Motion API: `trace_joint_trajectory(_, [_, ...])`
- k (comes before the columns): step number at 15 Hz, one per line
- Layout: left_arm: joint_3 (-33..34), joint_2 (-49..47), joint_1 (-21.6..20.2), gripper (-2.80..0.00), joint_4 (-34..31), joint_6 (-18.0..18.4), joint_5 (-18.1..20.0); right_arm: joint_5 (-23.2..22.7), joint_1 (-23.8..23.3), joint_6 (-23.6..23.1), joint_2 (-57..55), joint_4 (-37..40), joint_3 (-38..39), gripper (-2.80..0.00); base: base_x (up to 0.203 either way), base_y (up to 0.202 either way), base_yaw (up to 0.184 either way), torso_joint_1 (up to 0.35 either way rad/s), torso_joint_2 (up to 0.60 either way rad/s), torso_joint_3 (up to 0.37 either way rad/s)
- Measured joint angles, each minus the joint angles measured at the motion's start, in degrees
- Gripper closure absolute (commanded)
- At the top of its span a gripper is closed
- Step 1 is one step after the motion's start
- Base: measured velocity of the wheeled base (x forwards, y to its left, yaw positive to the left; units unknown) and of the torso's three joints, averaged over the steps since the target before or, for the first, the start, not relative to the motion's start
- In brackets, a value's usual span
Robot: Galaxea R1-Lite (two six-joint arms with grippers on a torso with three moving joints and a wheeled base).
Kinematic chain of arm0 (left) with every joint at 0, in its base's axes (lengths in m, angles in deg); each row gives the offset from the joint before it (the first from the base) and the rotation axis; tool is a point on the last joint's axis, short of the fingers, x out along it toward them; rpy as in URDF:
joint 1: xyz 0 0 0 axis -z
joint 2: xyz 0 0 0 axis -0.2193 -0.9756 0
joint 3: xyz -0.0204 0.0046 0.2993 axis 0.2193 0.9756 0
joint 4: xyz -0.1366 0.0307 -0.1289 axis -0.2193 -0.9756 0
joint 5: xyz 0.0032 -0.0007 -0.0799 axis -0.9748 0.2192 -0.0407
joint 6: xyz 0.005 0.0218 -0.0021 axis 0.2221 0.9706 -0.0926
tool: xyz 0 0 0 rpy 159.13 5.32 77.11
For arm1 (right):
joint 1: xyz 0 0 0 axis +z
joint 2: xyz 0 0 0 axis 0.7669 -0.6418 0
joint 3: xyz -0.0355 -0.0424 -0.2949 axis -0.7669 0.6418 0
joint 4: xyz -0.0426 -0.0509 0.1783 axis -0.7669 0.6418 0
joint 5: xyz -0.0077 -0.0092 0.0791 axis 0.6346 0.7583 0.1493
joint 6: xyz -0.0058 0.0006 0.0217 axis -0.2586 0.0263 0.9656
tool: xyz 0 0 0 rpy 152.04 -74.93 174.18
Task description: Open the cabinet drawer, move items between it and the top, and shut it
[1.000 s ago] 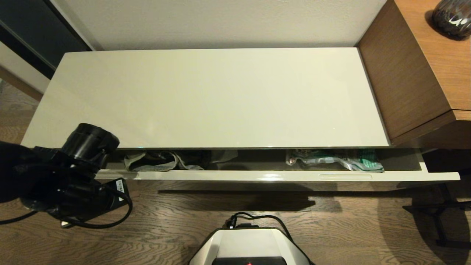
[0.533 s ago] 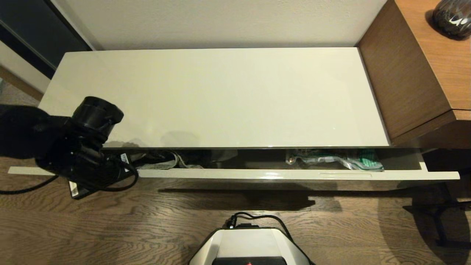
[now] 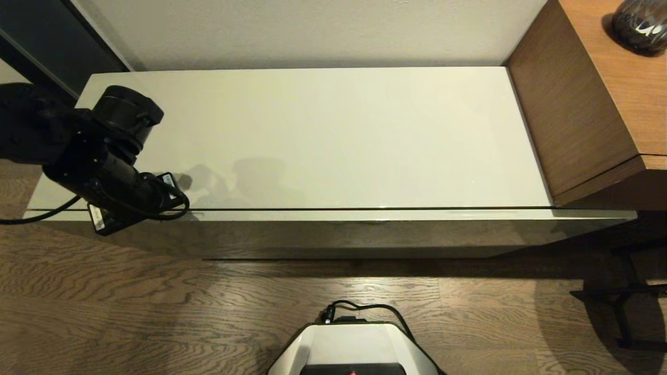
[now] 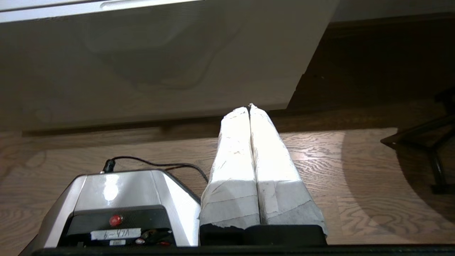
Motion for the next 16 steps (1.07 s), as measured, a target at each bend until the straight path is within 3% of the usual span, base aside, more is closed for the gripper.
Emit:
trace_joint_trajectory(4, [1.9,8.6,3.8,0.00,-6.2,0.6,0.5,0.0,0.0,0.0,0.0,0.1,0.0,0.00,0.000,0.000,0.000,0.000,0.00,0.000])
trace_joint_trajectory(10, [6.8,33.0,10.3,0.00,-22.6,6.9,0.7,0.0,0.0,0.0,0.0,0.0,0.0,0.00,0.000,0.000,0.000,0.000,0.00,0.000])
trace_joint_trajectory(14, [9.1,48.8,9.0,0.00,-36.2,11.5,0.4,0.0,0.0,0.0,0.0,0.1,0.0,0.00,0.000,0.000,0.000,0.000,0.00,0.000])
trace_joint_trajectory(16, [11.6,57.0,4.2,0.00,-40.6,17.3,0.8,0.0,0.0,0.0,0.0,0.1,0.0,0.00,0.000,0.000,0.000,0.000,0.00,0.000])
